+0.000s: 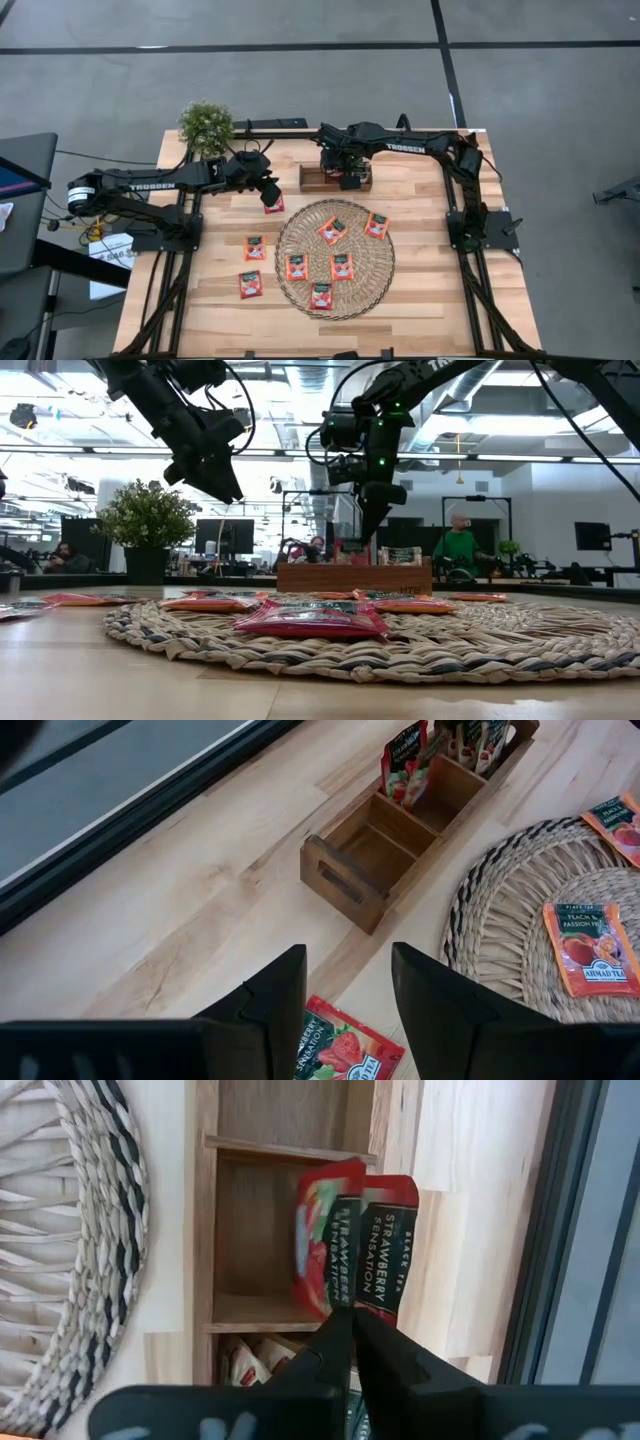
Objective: Pick & Place Tea
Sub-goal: Put the red tea bag into the middle section of the wooden organizer
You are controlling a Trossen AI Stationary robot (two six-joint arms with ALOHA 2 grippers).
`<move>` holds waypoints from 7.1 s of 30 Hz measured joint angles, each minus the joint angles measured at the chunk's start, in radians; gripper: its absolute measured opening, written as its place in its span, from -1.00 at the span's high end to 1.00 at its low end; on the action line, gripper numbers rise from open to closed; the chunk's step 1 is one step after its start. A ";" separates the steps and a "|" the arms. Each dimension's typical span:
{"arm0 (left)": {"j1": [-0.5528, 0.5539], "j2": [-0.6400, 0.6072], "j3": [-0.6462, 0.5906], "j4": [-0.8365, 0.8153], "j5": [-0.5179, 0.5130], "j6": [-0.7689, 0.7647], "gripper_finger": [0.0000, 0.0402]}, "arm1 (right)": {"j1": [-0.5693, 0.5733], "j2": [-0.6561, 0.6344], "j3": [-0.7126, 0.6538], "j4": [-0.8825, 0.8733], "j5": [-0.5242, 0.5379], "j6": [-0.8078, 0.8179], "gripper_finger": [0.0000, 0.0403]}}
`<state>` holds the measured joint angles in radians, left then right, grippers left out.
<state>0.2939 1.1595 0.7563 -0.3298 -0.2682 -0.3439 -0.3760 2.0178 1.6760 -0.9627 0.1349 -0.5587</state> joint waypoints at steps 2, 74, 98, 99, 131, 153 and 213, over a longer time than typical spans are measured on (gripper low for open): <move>0.000 0.000 0.000 0.000 0.000 0.000 0.30 | -0.002 0.000 0.000 0.000 0.000 -0.001 0.89; 0.228 0.479 0.242 -0.363 0.339 0.347 0.30 | 0.230 -0.792 -0.827 0.320 -0.238 0.761 0.67; 0.171 0.596 0.221 -0.275 0.246 0.302 0.30 | 0.230 -0.794 -0.827 0.321 -0.239 0.760 0.67; 0.171 0.601 0.222 -0.275 0.246 0.302 0.30 | 0.230 -0.794 -0.827 0.321 -0.239 0.760 0.67; 0.080 0.324 0.285 -0.350 0.181 0.219 1.00 | 0.229 -0.794 -0.826 0.465 -0.239 0.760 0.67; -0.217 0.319 0.433 0.041 -0.083 0.356 1.00 | 0.194 -0.786 -0.825 0.956 -0.149 0.765 0.67; -0.249 0.380 0.433 0.115 -0.173 0.491 1.00 | 0.177 -0.527 -0.523 0.736 -0.199 0.664 0.77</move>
<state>0.0452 1.5391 1.1892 -0.2146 -0.4414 0.1476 -0.1989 1.4910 1.1530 -0.2263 -0.0643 0.1055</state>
